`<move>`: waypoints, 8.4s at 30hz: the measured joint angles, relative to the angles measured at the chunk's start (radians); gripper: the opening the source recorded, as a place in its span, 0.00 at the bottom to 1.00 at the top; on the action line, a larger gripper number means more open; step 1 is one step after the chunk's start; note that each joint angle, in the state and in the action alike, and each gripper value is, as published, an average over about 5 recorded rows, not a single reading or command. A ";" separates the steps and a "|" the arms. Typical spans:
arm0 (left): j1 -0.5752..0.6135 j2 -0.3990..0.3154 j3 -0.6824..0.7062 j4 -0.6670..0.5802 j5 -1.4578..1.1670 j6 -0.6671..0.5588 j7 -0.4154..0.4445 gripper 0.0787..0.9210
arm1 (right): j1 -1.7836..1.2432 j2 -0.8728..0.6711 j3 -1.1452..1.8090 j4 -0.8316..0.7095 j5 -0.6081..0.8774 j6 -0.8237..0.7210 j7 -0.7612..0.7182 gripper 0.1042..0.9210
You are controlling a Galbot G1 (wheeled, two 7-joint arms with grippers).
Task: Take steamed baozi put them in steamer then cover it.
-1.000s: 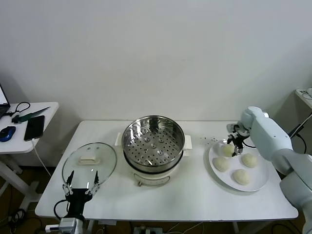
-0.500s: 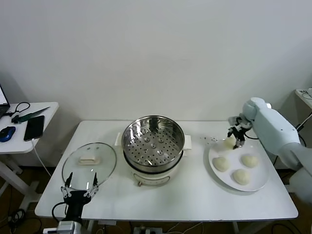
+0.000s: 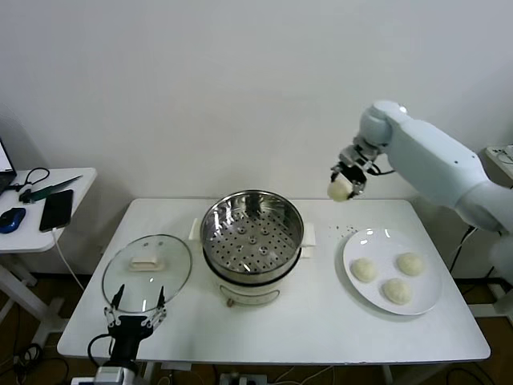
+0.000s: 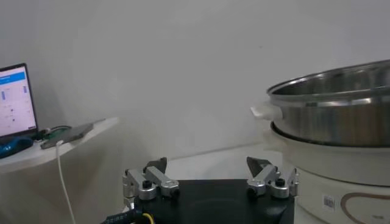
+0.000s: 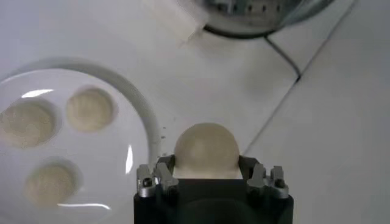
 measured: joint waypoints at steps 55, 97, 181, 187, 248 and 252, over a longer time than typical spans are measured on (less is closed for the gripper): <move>0.098 0.012 -0.018 -0.034 -0.011 -0.009 -0.005 0.88 | -0.161 0.258 0.019 0.117 -0.404 0.246 0.133 0.88; 0.105 -0.016 0.030 -0.075 0.032 0.004 0.007 0.88 | -0.295 -0.437 -0.090 0.228 0.403 -0.587 0.195 0.88; 0.125 -0.001 0.047 -0.097 0.043 -0.007 0.016 0.88 | 0.174 0.232 -0.517 0.138 0.997 -0.805 0.362 0.68; 0.112 -0.001 0.041 -0.087 0.043 -0.006 0.016 0.88 | 0.125 0.288 -0.526 0.115 0.986 -0.815 0.379 0.69; 0.109 -0.025 0.023 -0.094 0.072 0.019 0.009 0.88 | -0.050 -0.522 -0.351 0.419 0.497 -0.630 0.185 0.88; 0.116 -0.028 0.020 -0.094 0.074 0.019 0.008 0.88 | -0.159 -0.553 -0.270 0.394 0.425 -0.614 0.181 0.88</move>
